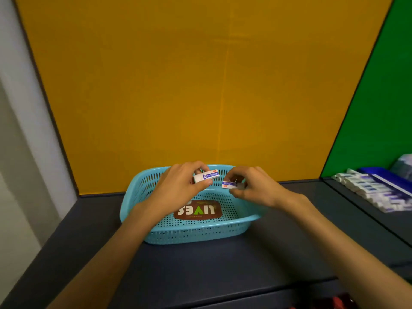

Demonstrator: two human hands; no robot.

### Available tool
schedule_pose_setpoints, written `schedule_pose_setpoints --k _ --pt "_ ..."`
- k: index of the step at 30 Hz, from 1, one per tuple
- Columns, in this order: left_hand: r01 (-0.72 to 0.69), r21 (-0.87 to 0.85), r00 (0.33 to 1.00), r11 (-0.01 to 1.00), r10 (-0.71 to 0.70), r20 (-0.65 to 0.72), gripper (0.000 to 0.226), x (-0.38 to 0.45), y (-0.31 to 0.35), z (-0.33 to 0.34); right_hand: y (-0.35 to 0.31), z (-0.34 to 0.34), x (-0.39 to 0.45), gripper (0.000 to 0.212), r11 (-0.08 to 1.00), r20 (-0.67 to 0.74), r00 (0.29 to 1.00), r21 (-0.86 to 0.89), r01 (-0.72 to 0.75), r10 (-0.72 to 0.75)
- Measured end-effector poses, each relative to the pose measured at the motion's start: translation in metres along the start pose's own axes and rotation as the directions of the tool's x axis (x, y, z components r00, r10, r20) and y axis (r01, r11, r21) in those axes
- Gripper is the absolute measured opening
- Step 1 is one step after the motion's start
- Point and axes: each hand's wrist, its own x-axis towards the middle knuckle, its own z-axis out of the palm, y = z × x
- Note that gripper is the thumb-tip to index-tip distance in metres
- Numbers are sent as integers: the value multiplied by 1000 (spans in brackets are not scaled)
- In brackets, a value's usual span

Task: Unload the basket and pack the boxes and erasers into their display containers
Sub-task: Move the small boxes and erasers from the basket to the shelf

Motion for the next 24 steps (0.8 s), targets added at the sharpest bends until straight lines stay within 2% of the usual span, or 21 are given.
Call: schedule_pose_setpoints --k 3,8,13,18,24 --pt "-61 -44 998 997 60 -9 20 2 19 16 6 -14 -30 29 1000 -40 999 5 -16 16" --pt "-188 -102 978 977 196 71 11 8 59 53 31 -34 -88 26 991 -91 988 -32 -126 123" --pt "-255 -98 956 962 266 122 16 16 113 94 59 -60 -152 26 966 -133 962 -64 -250 240" --pt "-297 -109 936 949 312 161 14 21 169 138 92 -85 -217 26 947 -159 939 -54 -316 304" --pt "-256 -83 948 963 267 175 15 19 248 202 148 -119 -301 27 933 -168 926 -63 -353 339"
